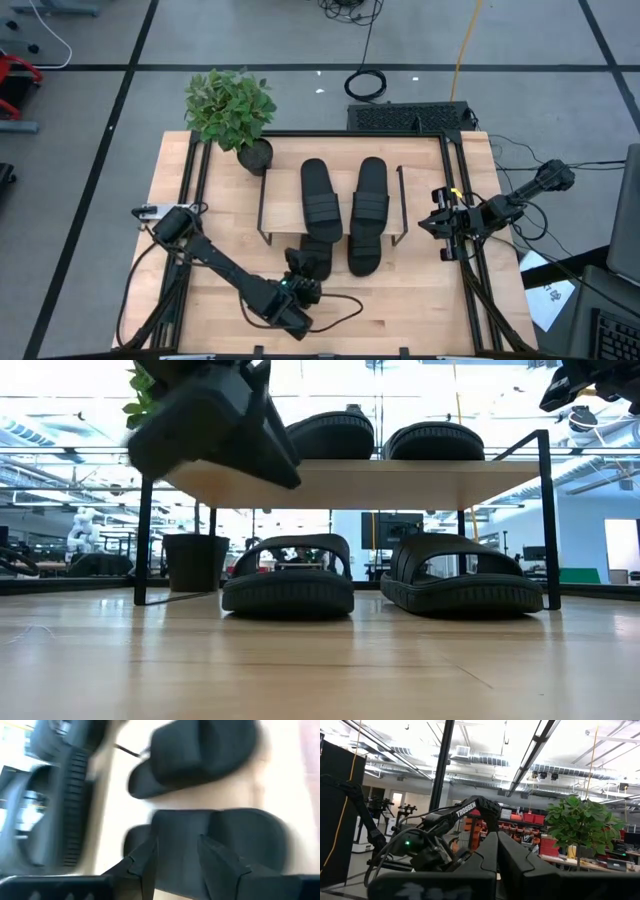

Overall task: Pick and place slides into the shelf
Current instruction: Put the black slide under the shelf

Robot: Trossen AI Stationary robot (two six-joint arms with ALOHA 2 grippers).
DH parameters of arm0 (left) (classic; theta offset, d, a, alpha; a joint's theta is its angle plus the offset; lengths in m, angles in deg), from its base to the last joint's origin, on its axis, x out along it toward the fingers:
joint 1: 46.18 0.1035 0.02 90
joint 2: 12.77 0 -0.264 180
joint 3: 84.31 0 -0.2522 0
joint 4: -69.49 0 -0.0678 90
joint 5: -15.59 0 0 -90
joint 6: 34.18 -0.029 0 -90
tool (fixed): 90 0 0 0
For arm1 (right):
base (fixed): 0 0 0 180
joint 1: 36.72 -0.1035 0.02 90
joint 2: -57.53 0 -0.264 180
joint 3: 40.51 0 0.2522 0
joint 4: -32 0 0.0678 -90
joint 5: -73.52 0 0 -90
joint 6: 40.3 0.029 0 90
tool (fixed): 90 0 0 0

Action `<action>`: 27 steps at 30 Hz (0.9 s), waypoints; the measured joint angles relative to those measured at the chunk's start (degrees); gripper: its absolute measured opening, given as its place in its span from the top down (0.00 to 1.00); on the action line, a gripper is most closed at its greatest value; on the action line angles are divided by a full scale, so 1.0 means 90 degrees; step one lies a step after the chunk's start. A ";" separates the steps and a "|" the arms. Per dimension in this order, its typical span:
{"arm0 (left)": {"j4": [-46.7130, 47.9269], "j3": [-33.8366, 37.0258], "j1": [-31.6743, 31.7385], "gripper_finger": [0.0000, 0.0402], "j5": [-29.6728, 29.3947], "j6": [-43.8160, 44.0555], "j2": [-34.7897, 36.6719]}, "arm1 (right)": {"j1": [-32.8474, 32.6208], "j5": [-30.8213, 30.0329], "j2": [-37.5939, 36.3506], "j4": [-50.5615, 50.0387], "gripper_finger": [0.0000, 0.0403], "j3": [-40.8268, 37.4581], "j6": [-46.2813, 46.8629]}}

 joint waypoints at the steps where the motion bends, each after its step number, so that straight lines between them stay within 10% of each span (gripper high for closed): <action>1: -0.0007 0.0000 -0.0022 0.66 0.0226 0.0049 0.0000 | -0.0002 0.0000 0.0000 -0.0002 1.00 0.0001 -0.0001; 10: -0.0870 0.0000 -0.0046 0.85 0.3927 -0.0378 0.0000 | -0.0001 -0.0002 0.0000 0.0004 1.00 0.0001 -0.0002; 27: -0.1062 0.0158 0.0374 1.00 0.3891 -0.0499 -0.0066 | 0.0000 0.0007 0.0000 0.0030 1.00 -0.0001 0.0086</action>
